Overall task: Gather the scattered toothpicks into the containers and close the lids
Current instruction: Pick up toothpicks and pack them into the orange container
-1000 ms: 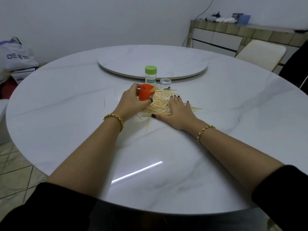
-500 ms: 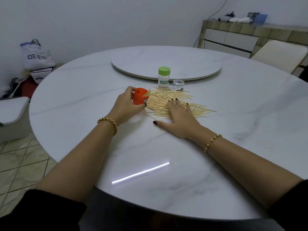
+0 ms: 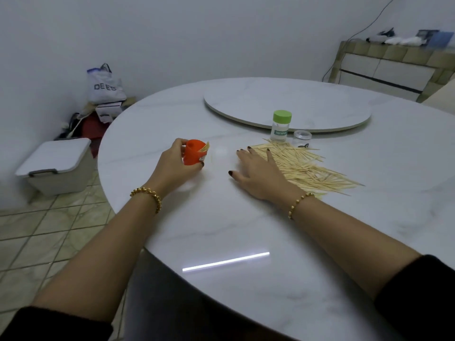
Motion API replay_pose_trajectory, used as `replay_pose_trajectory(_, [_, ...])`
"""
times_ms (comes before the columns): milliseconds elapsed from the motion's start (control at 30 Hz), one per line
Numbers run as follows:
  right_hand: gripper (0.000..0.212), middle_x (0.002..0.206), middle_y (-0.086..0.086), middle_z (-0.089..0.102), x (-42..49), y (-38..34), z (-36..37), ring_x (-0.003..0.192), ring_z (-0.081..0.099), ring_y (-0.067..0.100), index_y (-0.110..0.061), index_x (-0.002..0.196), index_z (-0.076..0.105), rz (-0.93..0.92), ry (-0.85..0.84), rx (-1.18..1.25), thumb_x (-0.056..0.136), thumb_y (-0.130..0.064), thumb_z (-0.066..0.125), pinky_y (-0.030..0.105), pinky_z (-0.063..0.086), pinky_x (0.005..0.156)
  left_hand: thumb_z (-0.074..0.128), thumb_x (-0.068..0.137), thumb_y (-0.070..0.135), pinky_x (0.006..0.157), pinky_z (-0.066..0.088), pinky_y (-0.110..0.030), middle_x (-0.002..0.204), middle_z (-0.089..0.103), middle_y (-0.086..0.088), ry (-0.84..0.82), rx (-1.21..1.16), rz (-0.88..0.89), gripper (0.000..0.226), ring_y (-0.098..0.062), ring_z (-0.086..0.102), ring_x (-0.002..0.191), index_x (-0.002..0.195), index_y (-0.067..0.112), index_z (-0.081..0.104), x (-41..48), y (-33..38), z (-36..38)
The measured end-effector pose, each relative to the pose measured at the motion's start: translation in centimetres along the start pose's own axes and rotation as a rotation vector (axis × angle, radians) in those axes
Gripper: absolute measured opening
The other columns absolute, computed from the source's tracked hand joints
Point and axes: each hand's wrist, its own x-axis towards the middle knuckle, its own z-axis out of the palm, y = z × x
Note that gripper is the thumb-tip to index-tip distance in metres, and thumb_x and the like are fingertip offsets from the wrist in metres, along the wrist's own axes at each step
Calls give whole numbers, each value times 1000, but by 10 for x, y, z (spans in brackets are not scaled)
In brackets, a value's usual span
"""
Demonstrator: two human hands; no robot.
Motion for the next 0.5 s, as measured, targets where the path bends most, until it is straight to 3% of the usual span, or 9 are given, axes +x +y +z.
replay_pose_trajectory(200, [46, 156, -4, 23, 30, -45, 10, 146, 10, 13, -14, 147, 26, -213, -10, -71, 102, -27, 24, 54, 4, 116, 73, 83, 26, 83, 37, -25, 122, 47, 0, 39, 22, -45, 61, -15, 45, 106, 133, 14, 41, -3, -15, -22])
replay_pose_trajectory(500, [50, 156, -3, 24, 35, -30, 19, 146, 12, 13, -14, 145, 30, -150, -88, -174, 102, -37, 18, 59, 0, 113, 72, 84, 27, 83, 36, -24, 128, 49, -3, 3, 23, -22, 60, -14, 44, 105, 133, 15, 41, 2, -8, -11])
